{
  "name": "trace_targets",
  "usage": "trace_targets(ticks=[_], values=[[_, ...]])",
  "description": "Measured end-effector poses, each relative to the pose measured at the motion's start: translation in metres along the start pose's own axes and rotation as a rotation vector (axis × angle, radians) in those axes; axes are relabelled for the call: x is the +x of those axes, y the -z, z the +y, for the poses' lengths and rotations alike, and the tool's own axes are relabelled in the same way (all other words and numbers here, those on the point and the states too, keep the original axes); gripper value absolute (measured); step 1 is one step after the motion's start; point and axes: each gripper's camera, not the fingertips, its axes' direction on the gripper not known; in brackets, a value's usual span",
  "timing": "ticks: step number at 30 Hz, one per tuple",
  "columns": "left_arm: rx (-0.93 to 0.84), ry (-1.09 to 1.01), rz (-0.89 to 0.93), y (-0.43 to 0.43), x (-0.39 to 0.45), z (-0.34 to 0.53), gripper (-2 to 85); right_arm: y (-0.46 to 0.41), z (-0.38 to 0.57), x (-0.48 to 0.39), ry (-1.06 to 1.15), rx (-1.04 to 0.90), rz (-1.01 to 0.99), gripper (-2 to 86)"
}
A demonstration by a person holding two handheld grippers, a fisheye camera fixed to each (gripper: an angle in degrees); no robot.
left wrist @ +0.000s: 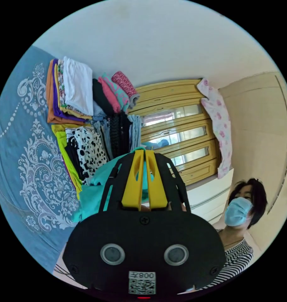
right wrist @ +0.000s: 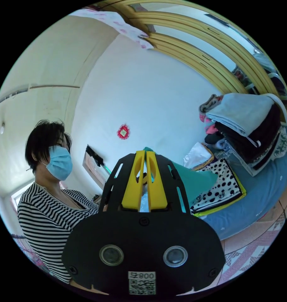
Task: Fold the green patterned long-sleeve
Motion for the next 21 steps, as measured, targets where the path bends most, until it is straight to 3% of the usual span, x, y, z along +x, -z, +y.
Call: trace_targets(ticks=[6,21], values=[[0.187,-0.165,0.079,0.13,0.02,0.103,0.4,-0.039,0.003,-0.05,0.102,-0.045,-0.082,0.3],[0.451,-0.745,-0.038,0.39,0.097,0.421,0.4,-0.12,0.045,-0.255,0.445,-0.074,-0.362,0.2]])
